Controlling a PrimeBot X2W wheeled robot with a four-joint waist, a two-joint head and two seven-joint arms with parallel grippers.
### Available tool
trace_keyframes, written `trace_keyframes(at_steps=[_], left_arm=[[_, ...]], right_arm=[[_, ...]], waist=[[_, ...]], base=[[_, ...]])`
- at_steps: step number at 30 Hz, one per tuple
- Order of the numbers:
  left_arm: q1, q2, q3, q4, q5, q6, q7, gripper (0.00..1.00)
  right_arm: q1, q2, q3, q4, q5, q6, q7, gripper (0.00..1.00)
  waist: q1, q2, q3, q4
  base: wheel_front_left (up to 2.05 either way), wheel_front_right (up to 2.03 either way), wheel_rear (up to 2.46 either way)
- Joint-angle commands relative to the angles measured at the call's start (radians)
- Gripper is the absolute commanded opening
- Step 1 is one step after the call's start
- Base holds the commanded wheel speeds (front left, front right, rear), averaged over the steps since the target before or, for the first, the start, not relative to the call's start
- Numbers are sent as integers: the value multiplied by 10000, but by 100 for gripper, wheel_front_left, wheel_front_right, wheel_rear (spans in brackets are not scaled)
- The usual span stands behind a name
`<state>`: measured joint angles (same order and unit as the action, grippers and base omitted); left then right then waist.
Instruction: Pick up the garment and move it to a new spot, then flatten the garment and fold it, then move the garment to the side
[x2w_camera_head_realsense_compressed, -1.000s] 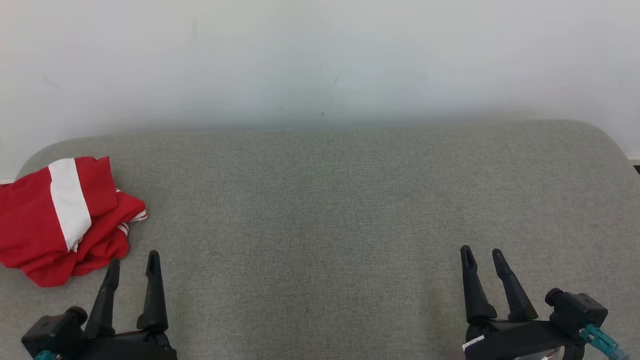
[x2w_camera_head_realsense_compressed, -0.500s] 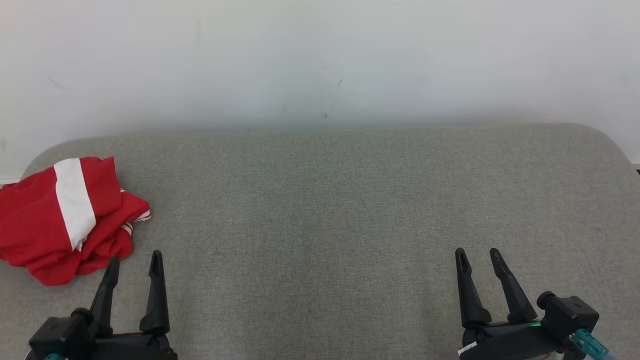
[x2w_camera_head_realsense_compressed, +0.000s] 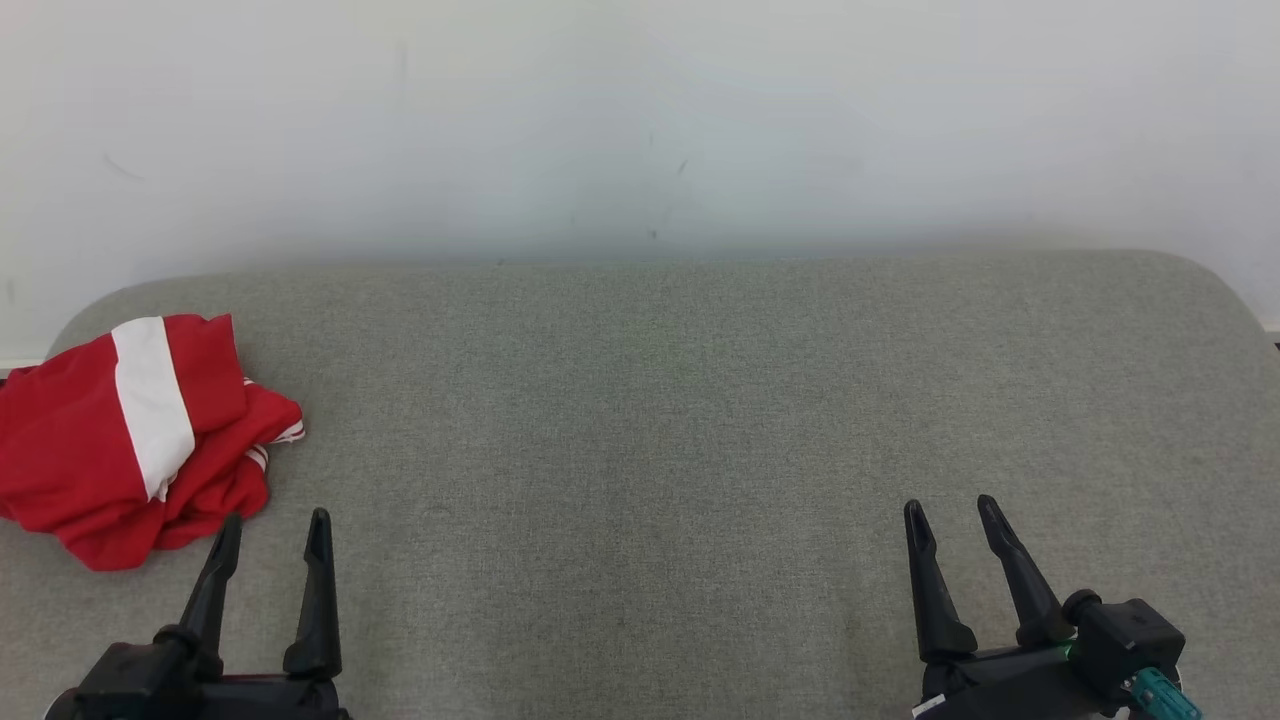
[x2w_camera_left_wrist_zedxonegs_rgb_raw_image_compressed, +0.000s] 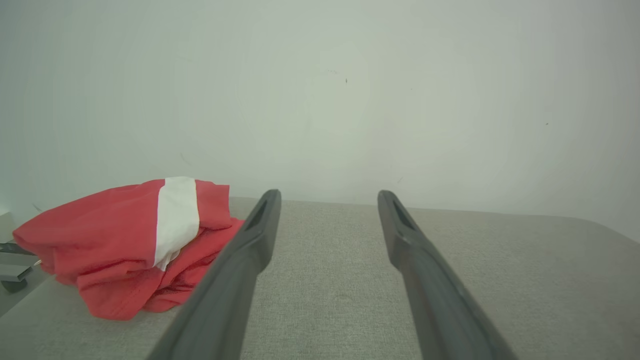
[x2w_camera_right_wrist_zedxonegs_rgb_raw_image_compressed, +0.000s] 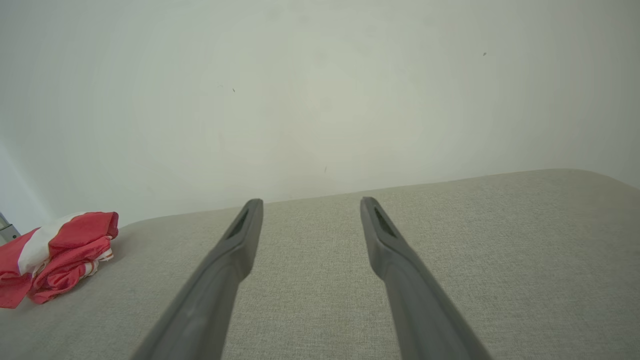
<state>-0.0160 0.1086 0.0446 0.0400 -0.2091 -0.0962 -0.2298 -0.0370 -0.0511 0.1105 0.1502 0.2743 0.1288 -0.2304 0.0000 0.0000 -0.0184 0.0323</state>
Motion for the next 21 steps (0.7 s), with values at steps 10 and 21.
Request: trace_keyframes(at_steps=[10, 21], left_arm=[[62, -52, 93, 189, 558, -181, -253, 100], [40, -63, 162, 432, 687, -302, -361, 100]], right_arm=[[152, -37, 46, -59, -692, 33, -251, 100], [214, -26, 99, 18, -997, 37, -365, 100]], waist=[[0, 0, 7, 52], [0, 0, -60, 158]], base=[[0, 0, 0], [0, 0, 0]])
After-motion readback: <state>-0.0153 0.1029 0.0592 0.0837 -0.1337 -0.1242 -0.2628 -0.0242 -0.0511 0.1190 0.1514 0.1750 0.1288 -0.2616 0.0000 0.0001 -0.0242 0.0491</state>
